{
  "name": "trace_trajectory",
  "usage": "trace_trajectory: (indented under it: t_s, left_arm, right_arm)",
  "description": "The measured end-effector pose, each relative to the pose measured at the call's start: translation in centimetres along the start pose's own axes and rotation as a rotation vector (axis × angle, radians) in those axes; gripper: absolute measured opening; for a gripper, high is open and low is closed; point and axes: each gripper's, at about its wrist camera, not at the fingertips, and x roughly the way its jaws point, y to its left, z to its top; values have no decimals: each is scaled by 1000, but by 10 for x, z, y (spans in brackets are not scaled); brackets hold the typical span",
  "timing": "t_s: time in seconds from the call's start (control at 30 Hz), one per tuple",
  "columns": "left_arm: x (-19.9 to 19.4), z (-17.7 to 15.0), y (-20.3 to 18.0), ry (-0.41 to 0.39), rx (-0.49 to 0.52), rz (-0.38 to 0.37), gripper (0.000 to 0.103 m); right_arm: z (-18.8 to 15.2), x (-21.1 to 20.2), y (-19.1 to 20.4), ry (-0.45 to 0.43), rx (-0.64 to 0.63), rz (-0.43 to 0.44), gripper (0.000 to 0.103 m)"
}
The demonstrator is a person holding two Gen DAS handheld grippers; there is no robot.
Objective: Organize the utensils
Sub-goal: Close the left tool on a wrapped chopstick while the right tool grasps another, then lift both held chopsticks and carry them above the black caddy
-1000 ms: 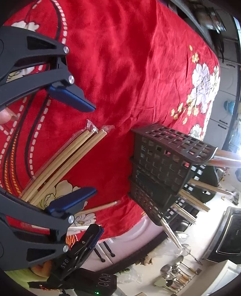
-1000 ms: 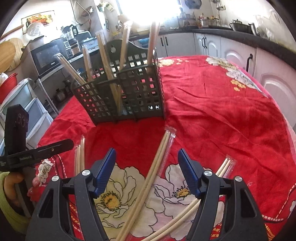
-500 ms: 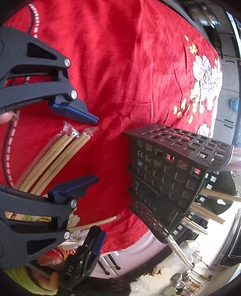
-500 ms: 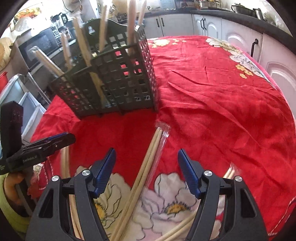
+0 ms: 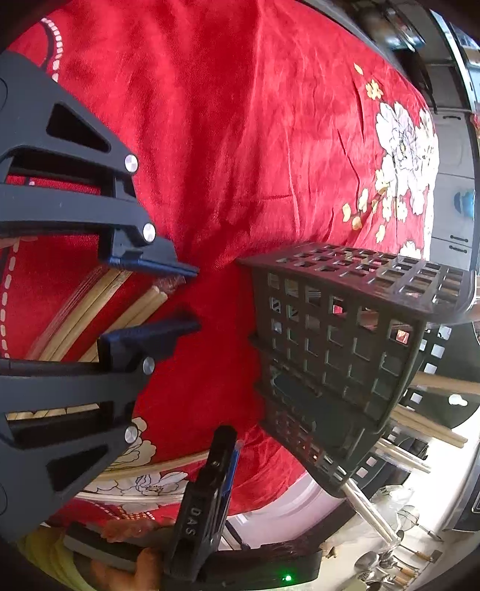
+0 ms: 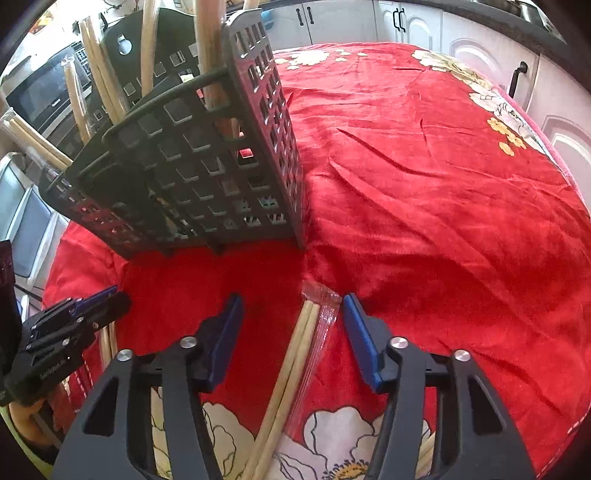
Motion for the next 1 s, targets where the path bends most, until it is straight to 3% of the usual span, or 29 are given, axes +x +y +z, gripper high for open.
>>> trace_trajectory:
  t_s: [0.13,0.23,0.6,1.0]
  left_arm:
    - [-1,-1,-4,1,7,0,8]
    - [-2,0,-6,-4,9,-4,5]
    - [-23,5,-8,-51,-15,-55,3]
    - [-54,18,-35,-128,26,-115,2]
  right_arm:
    - [2,0,-2,-10,6,-14,26]
    - [6,1,-9,-18,21,2,16]
    - [5,-13,-21,-72,59,90,10]
    - [-5,-64,-7,-201,13,190,10]
